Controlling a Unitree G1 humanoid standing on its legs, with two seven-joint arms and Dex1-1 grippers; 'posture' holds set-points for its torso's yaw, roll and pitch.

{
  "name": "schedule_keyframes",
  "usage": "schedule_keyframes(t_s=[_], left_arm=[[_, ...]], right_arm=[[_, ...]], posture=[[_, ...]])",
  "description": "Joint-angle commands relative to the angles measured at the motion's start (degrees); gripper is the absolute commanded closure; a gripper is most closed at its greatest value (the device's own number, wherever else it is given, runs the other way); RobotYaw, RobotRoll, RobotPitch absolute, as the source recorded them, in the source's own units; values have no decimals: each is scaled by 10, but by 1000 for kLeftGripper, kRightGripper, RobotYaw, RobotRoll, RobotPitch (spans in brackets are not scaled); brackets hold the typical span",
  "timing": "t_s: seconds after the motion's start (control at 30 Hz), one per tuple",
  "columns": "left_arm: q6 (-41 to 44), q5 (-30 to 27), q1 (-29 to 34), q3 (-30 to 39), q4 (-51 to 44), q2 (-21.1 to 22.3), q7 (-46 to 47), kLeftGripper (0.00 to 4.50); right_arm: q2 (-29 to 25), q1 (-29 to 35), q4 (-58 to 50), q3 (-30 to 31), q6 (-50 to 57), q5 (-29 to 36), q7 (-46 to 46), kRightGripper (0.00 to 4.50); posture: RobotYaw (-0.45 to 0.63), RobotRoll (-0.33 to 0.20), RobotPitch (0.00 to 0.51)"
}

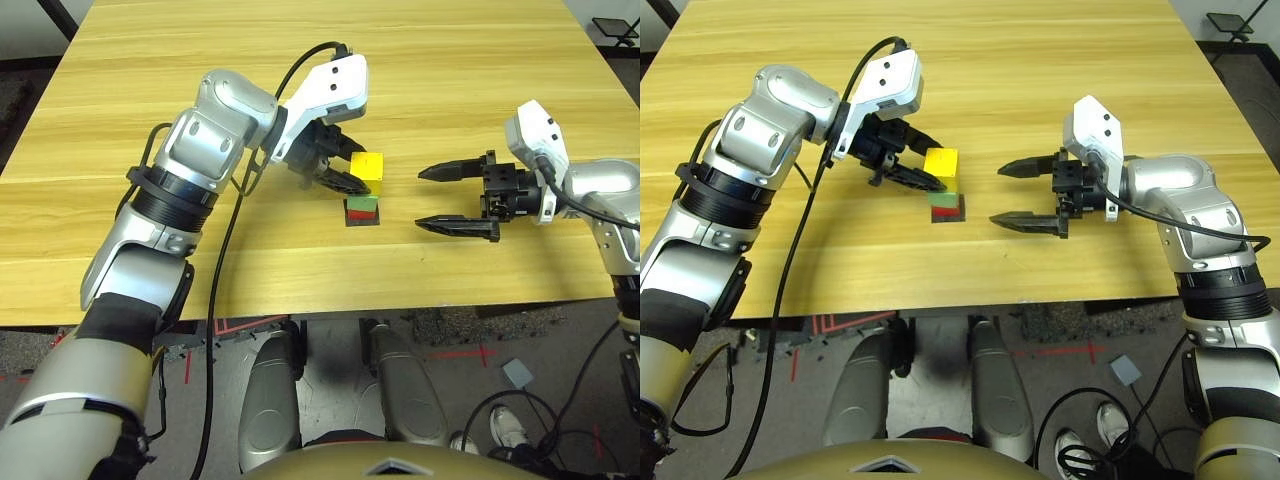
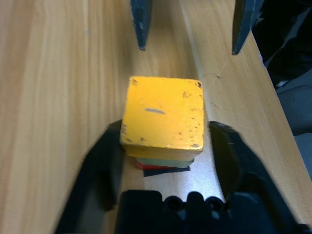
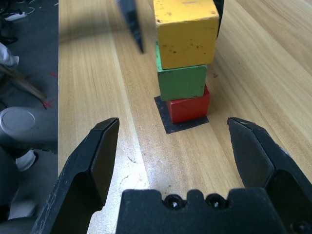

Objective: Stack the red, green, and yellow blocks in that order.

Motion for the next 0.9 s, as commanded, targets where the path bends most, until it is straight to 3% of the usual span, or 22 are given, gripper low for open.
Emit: schedule_keyframes(t_s=[0.03,0.17,0.33,0.5,0.6,0.7,0.83,0.9], left_arm=[[41,-15,-8,3,-28,-9,6,8],[94,-38,-22,29,-54,-22,31,8],[187,-81,-3,84,-131,10,72,8],[288,-131,121,157,-232,115,101,8],[284,-127,229,232,-261,134,178,8],[212,-80,330,323,-264,57,346,8],[66,-41,399,395,-263,-79,543,8],[8,-36,417,417,-253,-128,605,8]], right_arm=[[-9,3,7,-9,-2,2,6,0],[-14,4,29,-15,-18,-1,14,0],[-29,-15,102,-44,-52,-12,13,0],[-49,1,196,-86,-61,-24,-23,0],[-37,2,276,-126,-84,-46,-111,0],[-6,-3,350,-169,-159,-54,-193,0],[9,5,414,-198,-219,-58,-235,0],[11,5,444,-209,-248,-59,-251,0]], posture=[[39,-7,252],[39,-8,249],[34,-15,247],[29,-28,241],[30,-34,238],[41,-35,237],[39,-52,247],[40,-56,248]])
